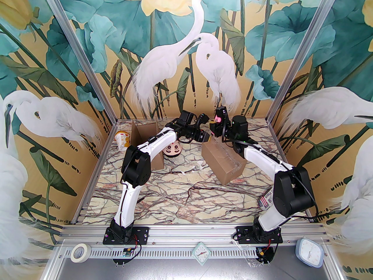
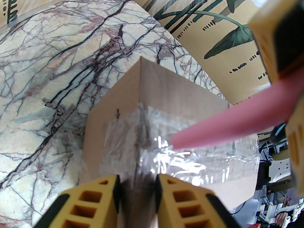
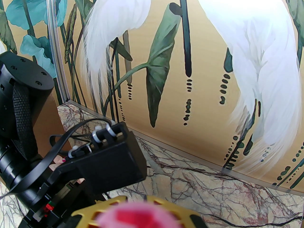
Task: Unpack the express box
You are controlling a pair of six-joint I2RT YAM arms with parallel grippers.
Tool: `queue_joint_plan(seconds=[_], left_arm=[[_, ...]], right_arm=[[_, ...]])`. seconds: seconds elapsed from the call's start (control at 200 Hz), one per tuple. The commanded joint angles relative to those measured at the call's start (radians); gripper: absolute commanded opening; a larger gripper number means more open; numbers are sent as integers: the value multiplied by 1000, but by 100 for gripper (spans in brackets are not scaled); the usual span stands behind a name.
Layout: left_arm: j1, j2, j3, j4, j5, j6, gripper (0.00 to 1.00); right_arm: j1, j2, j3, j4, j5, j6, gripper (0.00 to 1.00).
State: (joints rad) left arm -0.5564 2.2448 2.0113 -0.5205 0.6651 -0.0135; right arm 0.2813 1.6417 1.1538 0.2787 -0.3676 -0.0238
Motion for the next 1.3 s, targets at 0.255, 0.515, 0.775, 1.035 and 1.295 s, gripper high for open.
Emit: queue_joint_plan(seconds=[0.255,0.515,0.775,1.035,1.295], left_arm=[[0,42,-43,-28,-53,-7,22],[0,45,-54,-13,-72,-26,15],[1,53,-48,-37,-107,-18,7],[1,76,-9,-96,-145,-3,1],[1,90,12,-127,-159,9,0]], right_arm=[[0,-4,-17,33,22,-59,0],[-1,-49,-64,-6,25,-91,0],[-1,-83,-85,-20,36,-103,0],[0,-129,-122,-61,46,-128,0],[-1,-195,-172,-82,70,-138,0]])
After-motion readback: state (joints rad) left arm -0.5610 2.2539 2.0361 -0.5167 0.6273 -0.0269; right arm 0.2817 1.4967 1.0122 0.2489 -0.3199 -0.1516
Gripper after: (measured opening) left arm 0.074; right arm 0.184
